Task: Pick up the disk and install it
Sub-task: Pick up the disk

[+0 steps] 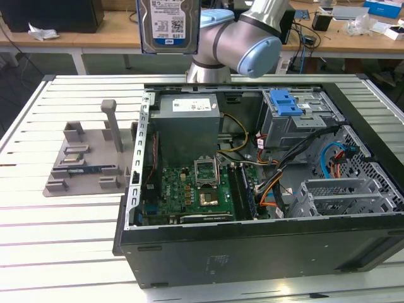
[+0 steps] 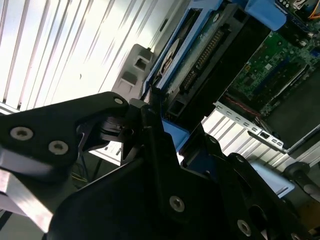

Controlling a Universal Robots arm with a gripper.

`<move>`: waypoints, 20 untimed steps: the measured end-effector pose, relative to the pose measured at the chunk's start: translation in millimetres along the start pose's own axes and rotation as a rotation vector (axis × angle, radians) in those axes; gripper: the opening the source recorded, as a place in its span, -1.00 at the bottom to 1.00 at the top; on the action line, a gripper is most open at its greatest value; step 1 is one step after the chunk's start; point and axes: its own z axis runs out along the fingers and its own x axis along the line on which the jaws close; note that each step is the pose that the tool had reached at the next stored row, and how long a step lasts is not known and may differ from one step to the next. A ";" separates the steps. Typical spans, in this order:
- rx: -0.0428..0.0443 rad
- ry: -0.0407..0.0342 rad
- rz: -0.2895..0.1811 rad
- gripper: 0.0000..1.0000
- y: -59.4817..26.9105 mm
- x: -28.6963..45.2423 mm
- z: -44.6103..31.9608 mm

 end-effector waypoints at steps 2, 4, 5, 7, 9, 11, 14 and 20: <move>-0.0002 0.0000 0.000 -0.25 -1.3 6.2 -0.1; -0.0003 0.0000 0.000 -0.25 -2.3 12.7 -0.2; -0.0003 -0.0001 0.000 -0.25 -2.8 16.2 -0.2; -0.0006 0.0000 0.000 -0.25 -3.7 24.9 -0.4; -0.0008 0.0000 0.000 -0.25 -4.0 30.1 -0.4; -0.0009 -0.0001 0.000 -0.25 -4.4 36.3 -0.5; -0.0010 -0.0001 0.000 -0.25 -4.9 43.0 -0.6; -0.0020 -0.0001 0.000 -0.25 -6.8 61.5 -0.7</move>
